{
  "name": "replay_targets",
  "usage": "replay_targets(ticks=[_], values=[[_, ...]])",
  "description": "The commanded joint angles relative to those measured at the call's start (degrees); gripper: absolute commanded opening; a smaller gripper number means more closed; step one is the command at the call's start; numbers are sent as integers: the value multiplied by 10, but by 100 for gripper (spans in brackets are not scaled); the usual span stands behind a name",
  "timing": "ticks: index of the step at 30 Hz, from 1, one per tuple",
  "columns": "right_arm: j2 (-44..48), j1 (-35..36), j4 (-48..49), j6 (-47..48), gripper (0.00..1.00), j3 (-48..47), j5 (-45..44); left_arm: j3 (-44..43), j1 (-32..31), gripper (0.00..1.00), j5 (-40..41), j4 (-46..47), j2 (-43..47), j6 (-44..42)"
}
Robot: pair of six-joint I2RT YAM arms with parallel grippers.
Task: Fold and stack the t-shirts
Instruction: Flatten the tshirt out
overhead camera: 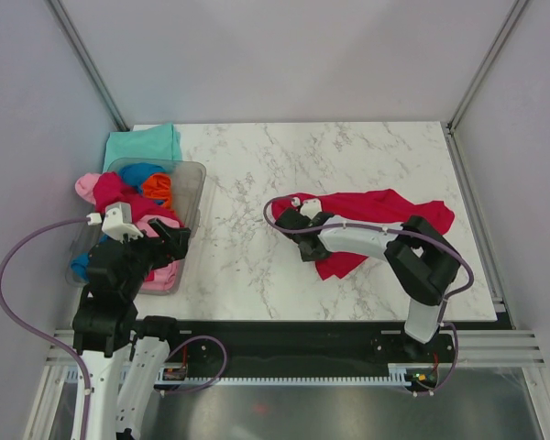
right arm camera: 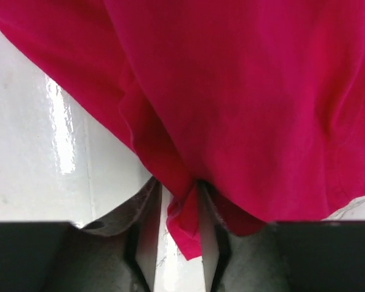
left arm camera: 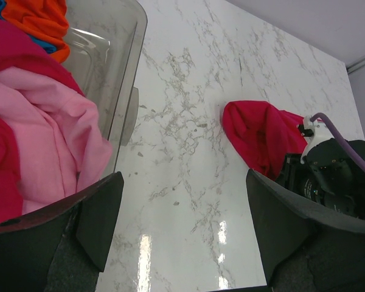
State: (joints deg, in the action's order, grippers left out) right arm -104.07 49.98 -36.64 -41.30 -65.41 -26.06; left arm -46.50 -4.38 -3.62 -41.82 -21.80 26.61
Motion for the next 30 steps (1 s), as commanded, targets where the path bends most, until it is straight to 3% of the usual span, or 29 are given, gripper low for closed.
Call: replay_targets(ticks=[1, 6, 9, 13, 18, 23, 27, 30], values=[[-13, 5, -31, -7, 32, -36, -58, 2, -2, 89, -12, 21, 4, -23], [-7, 6, -47, -8, 0, -50, -72, 2, -2, 89, -13, 20, 6, -23], [0, 17, -71, 2, 0, -81, -70, 1, -2, 89, -13, 22, 7, -23], [10, 39, -113, 37, 0, -192, -43, 2, -2, 89, -15, 22, 6, -23], [38, 43, -125, 91, 0, -311, 56, 2, -2, 89, -13, 22, 4, -24], [68, 43, -214, 129, 0, -516, -26, 2, -2, 89, -11, 21, -1, -24], [241, 43, -172, 116, 0, -483, -108, 3, -2, 89, -10, 22, -4, -24], [409, 43, -123, 84, 0, -354, -197, 2, -2, 89, -11, 23, -6, -23]])
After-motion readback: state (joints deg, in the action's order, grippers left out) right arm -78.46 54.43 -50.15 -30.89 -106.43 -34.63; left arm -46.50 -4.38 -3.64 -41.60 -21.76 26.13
